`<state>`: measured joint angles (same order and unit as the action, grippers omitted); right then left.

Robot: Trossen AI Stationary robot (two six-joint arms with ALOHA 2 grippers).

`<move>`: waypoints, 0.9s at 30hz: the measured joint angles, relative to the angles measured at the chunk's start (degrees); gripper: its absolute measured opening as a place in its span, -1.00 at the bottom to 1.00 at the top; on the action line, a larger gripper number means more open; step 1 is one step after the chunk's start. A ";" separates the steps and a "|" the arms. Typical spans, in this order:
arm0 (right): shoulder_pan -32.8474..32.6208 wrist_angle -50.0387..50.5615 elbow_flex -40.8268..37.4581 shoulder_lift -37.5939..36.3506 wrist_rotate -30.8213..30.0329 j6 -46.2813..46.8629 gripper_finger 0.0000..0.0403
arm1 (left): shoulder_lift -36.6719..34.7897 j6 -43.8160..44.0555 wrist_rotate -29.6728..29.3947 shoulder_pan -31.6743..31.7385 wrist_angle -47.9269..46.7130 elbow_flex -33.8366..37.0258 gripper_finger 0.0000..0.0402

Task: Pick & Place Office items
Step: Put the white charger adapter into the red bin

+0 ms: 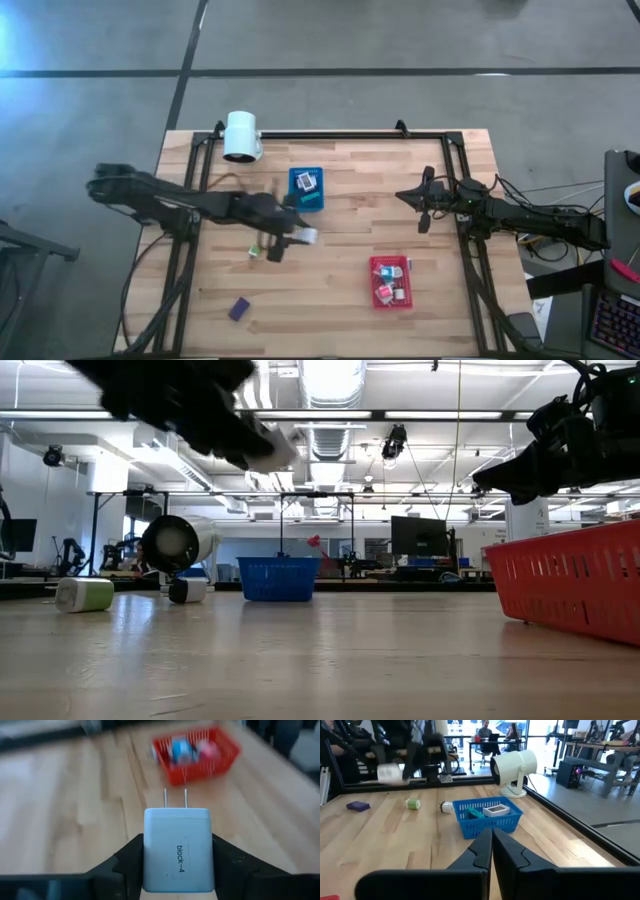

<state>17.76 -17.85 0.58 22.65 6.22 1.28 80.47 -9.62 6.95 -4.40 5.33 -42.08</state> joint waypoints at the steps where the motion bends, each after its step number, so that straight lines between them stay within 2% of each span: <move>1: 0.02 -0.04 0.00 0.00 -0.12 0.00 -0.96 | -2.89 0.36 -0.16 0.10 3.22 2.66 -0.12; 5: 0.00 -0.40 0.00 0.00 -0.22 0.00 -0.96 | -14.13 3.51 -0.14 0.38 16.73 13.48 -0.12; 13: 0.01 -1.27 0.00 0.01 -0.36 0.02 -0.96 | -35.82 3.55 -2.67 0.56 24.95 31.09 -0.12; 20: 0.01 -1.40 0.00 0.00 -0.39 0.04 -0.96 | -50.36 -0.04 -3.13 0.58 25.34 40.95 -0.12; 27: 0.02 -1.42 0.00 0.00 -0.39 -0.13 -0.96 | -55.37 -1.62 -3.11 0.63 17.23 41.74 -0.12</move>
<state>17.78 -19.27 0.58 22.65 5.82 1.15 25.09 -11.24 3.84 -3.77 22.57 -0.34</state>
